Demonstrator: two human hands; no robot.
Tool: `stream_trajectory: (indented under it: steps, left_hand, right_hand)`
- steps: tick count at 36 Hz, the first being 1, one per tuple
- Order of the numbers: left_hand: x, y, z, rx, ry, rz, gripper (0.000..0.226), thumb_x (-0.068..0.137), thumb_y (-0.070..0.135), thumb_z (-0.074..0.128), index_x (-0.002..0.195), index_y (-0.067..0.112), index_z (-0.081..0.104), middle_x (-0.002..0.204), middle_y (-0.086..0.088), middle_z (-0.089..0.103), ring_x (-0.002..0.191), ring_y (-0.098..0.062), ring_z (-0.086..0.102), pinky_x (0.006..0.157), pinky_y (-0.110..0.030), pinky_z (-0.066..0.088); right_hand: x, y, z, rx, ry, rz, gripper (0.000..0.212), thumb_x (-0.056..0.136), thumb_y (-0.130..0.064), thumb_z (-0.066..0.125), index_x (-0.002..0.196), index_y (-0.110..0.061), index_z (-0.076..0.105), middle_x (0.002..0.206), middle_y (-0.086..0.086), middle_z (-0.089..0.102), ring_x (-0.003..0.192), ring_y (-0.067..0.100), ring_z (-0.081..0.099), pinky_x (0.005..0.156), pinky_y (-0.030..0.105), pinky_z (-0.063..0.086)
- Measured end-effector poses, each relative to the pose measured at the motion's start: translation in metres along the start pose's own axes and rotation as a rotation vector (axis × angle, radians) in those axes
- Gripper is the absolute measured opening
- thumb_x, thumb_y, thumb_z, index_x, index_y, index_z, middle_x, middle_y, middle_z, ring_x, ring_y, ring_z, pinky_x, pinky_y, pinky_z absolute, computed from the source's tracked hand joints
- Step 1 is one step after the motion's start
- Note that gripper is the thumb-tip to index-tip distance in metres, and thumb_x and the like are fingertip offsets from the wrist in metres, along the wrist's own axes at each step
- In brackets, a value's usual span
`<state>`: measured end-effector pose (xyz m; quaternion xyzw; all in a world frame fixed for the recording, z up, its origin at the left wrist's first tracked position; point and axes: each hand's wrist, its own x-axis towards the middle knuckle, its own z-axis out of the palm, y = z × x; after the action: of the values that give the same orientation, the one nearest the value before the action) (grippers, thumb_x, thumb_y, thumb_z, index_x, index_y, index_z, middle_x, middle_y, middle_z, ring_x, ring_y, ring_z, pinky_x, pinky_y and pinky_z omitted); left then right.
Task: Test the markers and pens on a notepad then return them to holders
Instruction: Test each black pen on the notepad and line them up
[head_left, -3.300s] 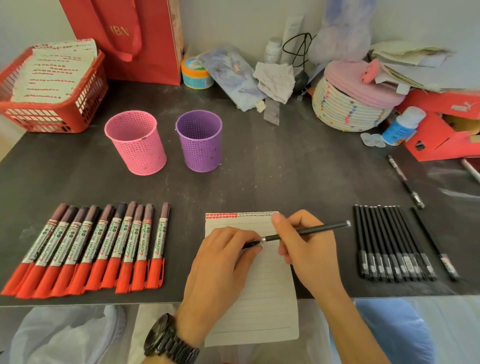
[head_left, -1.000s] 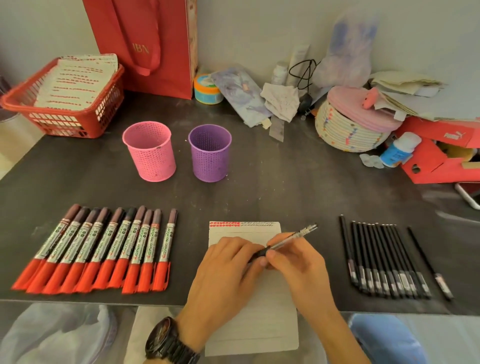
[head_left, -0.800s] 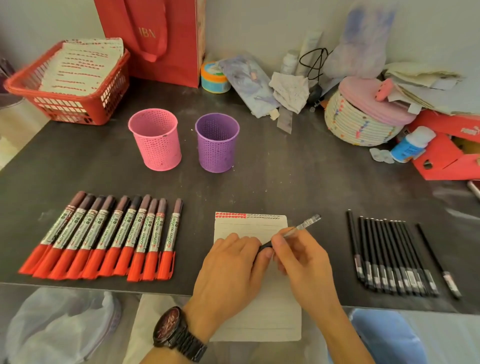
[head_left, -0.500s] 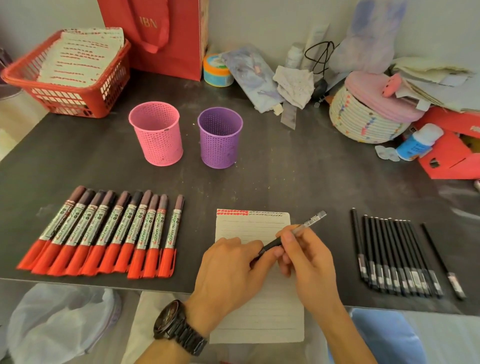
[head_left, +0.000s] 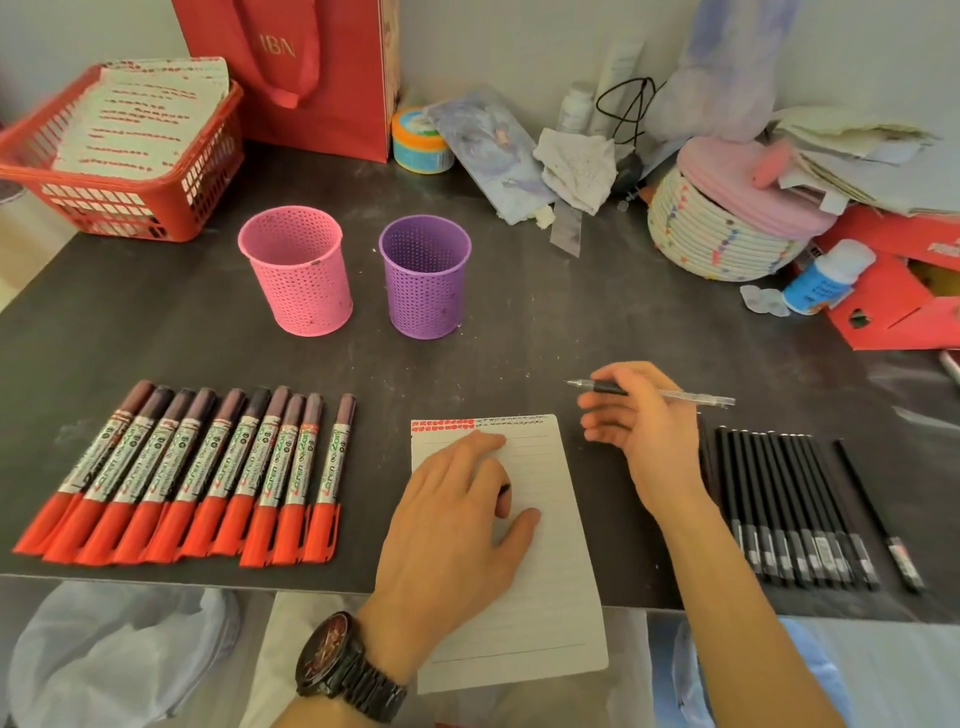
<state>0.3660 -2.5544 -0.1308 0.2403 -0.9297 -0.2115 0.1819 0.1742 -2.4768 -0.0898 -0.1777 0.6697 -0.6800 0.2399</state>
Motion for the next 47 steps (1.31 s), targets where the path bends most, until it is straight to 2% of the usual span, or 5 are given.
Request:
stream_trajectory:
  steps: [5,9,13,31,47]
  left_hand:
    - [0.002,-0.002,-0.001,-0.033,-0.065,-0.004,0.034,0.086,0.064,0.048,0.071,0.037,0.035,0.139,0.024,0.046,0.120,0.001,0.046,0.093,-0.015,0.035]
    - [0.003,-0.002,-0.002,-0.041,-0.079,-0.003,0.035,0.084,0.066,0.048,0.070,0.037,0.034,0.139,0.026,0.047,0.119,0.001,0.047,0.092,-0.014,0.034]
    - [0.003,-0.001,-0.003,-0.047,-0.084,0.001,0.035,0.084,0.065,0.048,0.069,0.036,0.035,0.137,0.025,0.049,0.116,0.000,0.049,0.089,-0.015,0.035]
    - [0.003,0.000,-0.003,-0.055,-0.088,-0.010,0.035,0.083,0.066,0.046,0.067,0.039,0.032,0.140,0.024,0.049,0.128,-0.002,0.045,0.100,-0.024,0.041]
    - [0.006,-0.001,-0.005,-0.076,-0.133,-0.060,0.037,0.082,0.067,0.053,0.068,0.036,0.038,0.139,0.030,0.045,0.123,0.004,0.043,0.094,-0.015,0.033]
  right_hand:
    - [0.003,0.017,0.005,-0.293,0.087,-0.130,0.034,0.091,-0.041,0.072,0.067,-0.020,0.062,0.055,0.005,0.065,0.046,0.012,0.059,0.047,0.021,0.048]
    - [0.001,0.026,0.006,-0.455,0.157,-0.218,0.035,0.090,-0.028,0.072,0.063,-0.010,0.057,0.048,0.002,0.060,0.044,0.003,0.057,0.052,0.013,0.044]
    - [0.003,0.030,0.003,-0.434,0.204,-0.196,0.029,0.087,-0.017,0.068,0.063,-0.006,0.056,0.047,0.006,0.059,0.041,0.003,0.054,0.050,0.015,0.043]
    - [0.006,0.038,0.003,-0.578,0.137,-0.248,0.031,0.090,-0.023,0.068,0.062,-0.015,0.058,0.054,-0.001,0.064,0.048,-0.003,0.061,0.051,0.006,0.042]
    - [0.006,0.037,0.002,-0.602,0.146,-0.251,0.031,0.092,-0.020,0.066,0.063,-0.015,0.055,0.055,-0.002,0.063,0.051,0.000,0.064,0.055,0.008,0.044]
